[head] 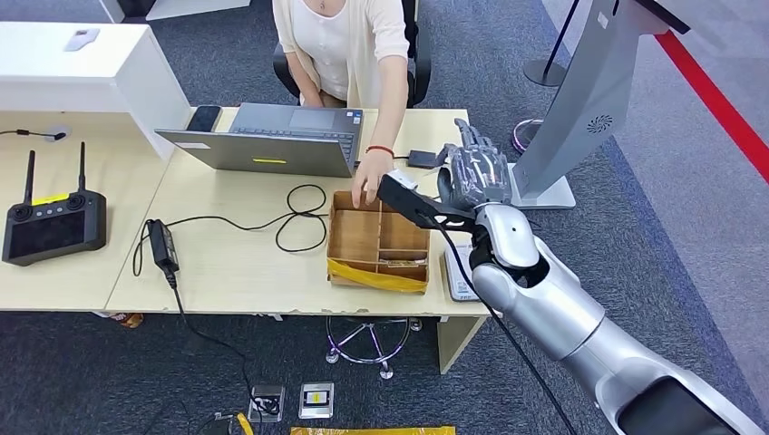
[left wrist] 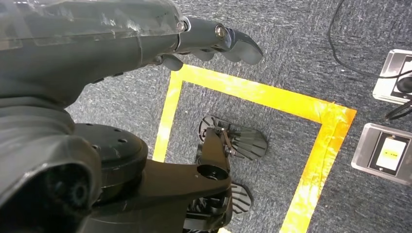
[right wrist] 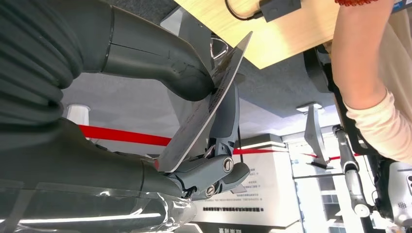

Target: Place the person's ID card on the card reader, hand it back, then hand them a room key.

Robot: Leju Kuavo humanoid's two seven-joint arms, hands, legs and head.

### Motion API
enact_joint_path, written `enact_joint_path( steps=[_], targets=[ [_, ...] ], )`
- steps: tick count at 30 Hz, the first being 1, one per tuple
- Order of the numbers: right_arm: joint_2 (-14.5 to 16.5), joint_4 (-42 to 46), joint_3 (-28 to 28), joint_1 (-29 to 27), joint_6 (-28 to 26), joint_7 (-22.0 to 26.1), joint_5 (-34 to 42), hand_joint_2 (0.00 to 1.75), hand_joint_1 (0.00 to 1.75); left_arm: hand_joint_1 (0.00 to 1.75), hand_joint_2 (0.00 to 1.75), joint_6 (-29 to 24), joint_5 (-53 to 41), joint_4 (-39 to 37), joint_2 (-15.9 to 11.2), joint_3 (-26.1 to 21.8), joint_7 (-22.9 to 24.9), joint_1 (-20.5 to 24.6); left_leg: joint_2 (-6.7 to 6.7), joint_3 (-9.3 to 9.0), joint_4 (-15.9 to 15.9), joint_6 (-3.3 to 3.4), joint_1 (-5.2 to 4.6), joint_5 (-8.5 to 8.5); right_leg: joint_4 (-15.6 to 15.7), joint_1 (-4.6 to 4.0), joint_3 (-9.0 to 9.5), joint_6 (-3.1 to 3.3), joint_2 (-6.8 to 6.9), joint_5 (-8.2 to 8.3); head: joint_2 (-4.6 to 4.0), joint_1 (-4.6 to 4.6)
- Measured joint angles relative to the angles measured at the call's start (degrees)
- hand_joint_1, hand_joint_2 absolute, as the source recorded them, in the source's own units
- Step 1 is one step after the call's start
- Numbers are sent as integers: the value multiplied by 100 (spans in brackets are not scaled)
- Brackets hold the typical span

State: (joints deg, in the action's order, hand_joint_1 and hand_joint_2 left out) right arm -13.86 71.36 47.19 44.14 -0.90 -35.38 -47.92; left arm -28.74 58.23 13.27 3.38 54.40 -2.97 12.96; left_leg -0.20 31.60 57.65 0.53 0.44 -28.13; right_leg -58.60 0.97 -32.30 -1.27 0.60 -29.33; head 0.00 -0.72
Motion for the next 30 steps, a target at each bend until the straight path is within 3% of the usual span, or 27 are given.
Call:
enact_joint_path(
  steps=[30],
  targets=[
    [457, -983, 546, 657, -86, 283, 400, 175, 175, 0, 0, -71, 24, -4, 27, -4, 9, 32, 1, -2, 0, 0, 0, 0, 1, 0, 0, 0, -1, 0, 0, -1]
  ],
)
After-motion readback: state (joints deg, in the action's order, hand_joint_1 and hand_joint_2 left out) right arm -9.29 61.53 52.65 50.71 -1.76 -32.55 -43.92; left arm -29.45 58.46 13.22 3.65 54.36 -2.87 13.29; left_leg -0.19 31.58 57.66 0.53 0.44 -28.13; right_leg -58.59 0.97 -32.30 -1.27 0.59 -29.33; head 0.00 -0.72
